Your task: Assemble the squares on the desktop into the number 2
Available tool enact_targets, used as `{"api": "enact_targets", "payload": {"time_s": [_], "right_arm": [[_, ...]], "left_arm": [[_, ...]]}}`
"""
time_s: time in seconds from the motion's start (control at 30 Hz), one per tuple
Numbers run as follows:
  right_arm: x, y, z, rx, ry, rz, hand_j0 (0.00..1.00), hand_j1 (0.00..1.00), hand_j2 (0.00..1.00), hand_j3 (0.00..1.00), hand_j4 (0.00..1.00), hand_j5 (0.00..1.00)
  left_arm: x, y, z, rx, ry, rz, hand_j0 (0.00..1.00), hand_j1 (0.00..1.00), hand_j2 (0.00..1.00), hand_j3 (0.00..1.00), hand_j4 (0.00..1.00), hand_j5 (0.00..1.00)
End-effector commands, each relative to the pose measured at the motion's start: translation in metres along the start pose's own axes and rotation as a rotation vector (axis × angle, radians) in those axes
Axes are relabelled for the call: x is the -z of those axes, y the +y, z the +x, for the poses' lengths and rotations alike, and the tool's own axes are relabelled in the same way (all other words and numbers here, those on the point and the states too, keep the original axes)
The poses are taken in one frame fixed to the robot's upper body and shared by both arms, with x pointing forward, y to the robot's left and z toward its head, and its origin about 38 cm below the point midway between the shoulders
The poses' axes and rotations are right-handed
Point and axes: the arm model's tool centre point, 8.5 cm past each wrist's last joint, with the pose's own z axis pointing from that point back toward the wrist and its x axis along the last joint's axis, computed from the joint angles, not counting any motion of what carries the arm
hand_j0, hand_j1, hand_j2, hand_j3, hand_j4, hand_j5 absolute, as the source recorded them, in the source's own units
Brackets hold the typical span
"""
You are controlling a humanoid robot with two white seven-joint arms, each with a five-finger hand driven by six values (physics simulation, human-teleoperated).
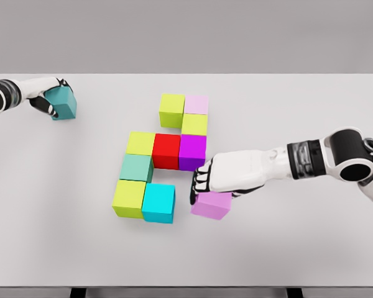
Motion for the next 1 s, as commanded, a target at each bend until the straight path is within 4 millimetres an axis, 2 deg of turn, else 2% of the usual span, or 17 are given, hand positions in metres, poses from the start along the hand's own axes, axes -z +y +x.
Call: {"api": "enact_targets", "payload": {"time_s": [0.0, 0.2, 0.37, 0.47, 0.57, 0.7, 0.87, 0.97], "right_arm": [[0.002, 0.001, 0.001, 0.007, -0.006, 0.000, 0.49, 0.49, 0.49, 0.49, 0.49, 0.49], [0.015, 0.001, 0.006, 0.005, -0.043, 0.007, 0.49, 0.49, 0.49, 0.49, 0.49, 0.49], [0.020, -0.005, 0.008, -0.007, -0.056, -0.006, 0.49, 0.49, 0.49, 0.49, 0.49, 0.49], [0.021, -0.006, 0.008, -0.009, -0.058, -0.008, 0.49, 0.49, 0.49, 0.49, 0.49, 0.49], [0.021, -0.007, 0.007, -0.011, -0.055, -0.008, 0.50, 0.50, 0.50, 0.50, 0.50, 0.50], [0.021, -0.008, 0.007, -0.013, -0.056, -0.009, 0.51, 0.51, 0.51, 0.51, 0.51, 0.51], [0.020, -0.008, 0.007, -0.013, -0.055, -0.009, 0.51, 0.51, 0.51, 0.51, 0.51, 0.51], [0.020, -0.008, 0.007, -0.013, -0.055, -0.009, 0.51, 0.51, 0.51, 0.51, 0.51, 0.51]], "left_arm": [[-0.001, 0.002, 0.001, -0.004, -0.006, 0.004, 0.48, 0.48, 0.48, 0.48, 0.48, 0.48], [-0.004, 0.017, 0.007, 0.000, -0.014, 0.031, 0.41, 0.41, 0.41, 0.41, 0.41, 0.41], [0.001, 0.018, 0.021, 0.003, -0.041, 0.034, 0.36, 0.36, 0.36, 0.36, 0.36, 0.36], [0.001, 0.017, 0.024, 0.008, -0.047, 0.033, 0.35, 0.35, 0.35, 0.35, 0.35, 0.35], [-0.002, 0.024, 0.036, 0.035, -0.076, 0.055, 0.35, 0.35, 0.35, 0.35, 0.35, 0.35], [0.000, 0.021, 0.041, 0.037, -0.086, 0.051, 0.35, 0.35, 0.35, 0.35, 0.35, 0.35], [0.000, 0.020, 0.054, 0.045, -0.100, 0.057, 0.35, 0.35, 0.35, 0.35, 0.35, 0.35], [-0.001, 0.022, 0.077, 0.059, -0.116, 0.075, 0.35, 0.35, 0.35, 0.35, 0.35, 0.35]]}}
